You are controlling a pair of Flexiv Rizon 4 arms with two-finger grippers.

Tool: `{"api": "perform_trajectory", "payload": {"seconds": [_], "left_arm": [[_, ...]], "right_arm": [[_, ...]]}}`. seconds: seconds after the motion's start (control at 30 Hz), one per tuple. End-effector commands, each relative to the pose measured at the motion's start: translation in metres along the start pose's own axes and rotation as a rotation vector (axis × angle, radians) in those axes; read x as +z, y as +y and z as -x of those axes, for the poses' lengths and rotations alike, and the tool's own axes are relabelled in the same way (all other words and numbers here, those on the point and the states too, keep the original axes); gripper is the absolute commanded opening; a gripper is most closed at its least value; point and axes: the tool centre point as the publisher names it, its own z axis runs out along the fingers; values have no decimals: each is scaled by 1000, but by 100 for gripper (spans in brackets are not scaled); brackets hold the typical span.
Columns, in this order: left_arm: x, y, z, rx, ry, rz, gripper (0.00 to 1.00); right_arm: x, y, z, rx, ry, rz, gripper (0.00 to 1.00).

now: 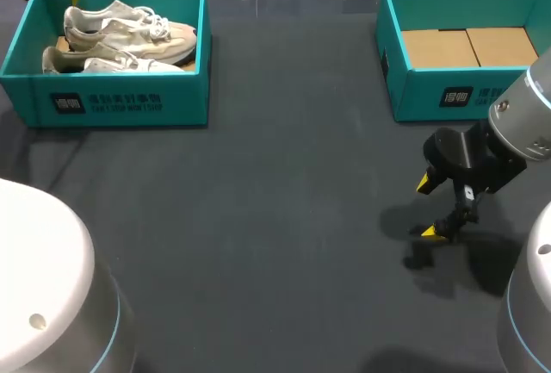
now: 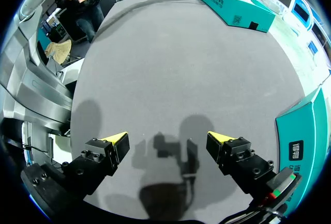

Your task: Take the shoe out of the shoebox, open the shoe tongue, remove and reinsert the insole, then place the shoe into the shoebox

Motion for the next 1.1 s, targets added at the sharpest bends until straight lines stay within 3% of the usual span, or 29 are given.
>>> {"api": "perform_trajectory", "payload": {"seconds": [0.03, 0.33, 0.53, 0.83, 1.1], "left_arm": [[-11, -47, -1, 0, 2, 55, 100], [-10, -87, -4, 5, -8, 43, 100], [2, -102, -8, -4, 4, 46, 100], [27, -91, -12, -13, -7, 64, 100], [36, -80, -6, 2, -10, 72, 100]], "right_arm": [[-1, 0, -2, 0, -3, -1, 100], [-1, 0, -2, 0, -3, -1, 100], [-1, 0, -2, 0, -3, -1, 100], [-1, 0, -2, 0, -3, -1, 100], [-1, 0, -2, 0, -3, -1, 100]]}}
